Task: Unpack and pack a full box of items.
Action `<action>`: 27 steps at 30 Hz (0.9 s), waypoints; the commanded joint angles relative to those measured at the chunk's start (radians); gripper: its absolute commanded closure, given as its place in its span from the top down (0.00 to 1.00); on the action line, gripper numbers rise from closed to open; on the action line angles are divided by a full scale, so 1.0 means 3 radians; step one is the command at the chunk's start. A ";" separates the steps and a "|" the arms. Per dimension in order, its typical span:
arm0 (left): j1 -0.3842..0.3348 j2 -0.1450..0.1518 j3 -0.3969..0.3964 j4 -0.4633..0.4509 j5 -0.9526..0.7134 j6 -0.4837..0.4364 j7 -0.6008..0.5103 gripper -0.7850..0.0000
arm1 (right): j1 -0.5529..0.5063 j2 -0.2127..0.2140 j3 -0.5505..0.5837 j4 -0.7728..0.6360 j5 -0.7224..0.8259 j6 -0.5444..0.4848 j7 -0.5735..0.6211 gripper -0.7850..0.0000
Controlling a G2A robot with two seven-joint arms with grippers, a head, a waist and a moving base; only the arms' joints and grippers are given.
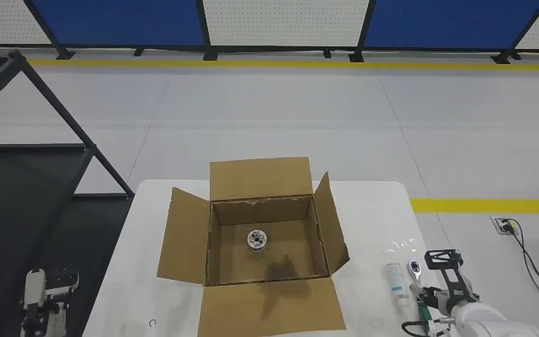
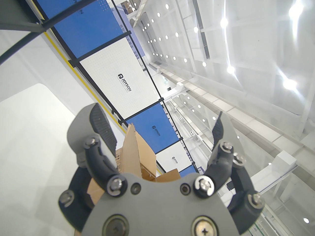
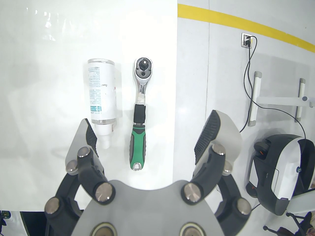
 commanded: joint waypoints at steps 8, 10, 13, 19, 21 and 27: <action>0.0000 0.0000 0.0000 0.0000 0.0000 0.0000 0.0000 1.00 | 0.0139 0.0017 -0.0079 0.0250 0.0016 -0.0030 0.0098 1.00; 0.0000 0.0000 0.0000 0.0000 0.0000 0.0000 0.0000 1.00 | 0.0158 0.0020 -0.0093 0.0293 0.0008 -0.0019 0.0090 1.00; 0.0000 0.0000 0.0000 0.0000 0.0000 0.0000 0.0000 1.00 | 0.0198 0.0024 -0.0089 0.0377 0.0030 0.0022 0.0095 1.00; 0.0000 0.0000 0.0000 0.0000 0.0000 0.0000 0.0000 1.00 | 0.0281 0.0031 -0.0127 0.0559 -0.0011 0.0098 0.0080 0.70; 0.0000 0.0000 0.0000 0.0000 0.0000 0.0000 0.0000 1.00 | 0.0297 0.0032 -0.0149 0.0596 -0.0038 0.0142 0.0075 0.73; 0.0000 0.0000 0.0000 0.0000 0.0000 0.0000 0.0000 1.00 | 0.0330 0.0031 -0.0223 0.0696 -0.0060 0.0225 0.0059 0.62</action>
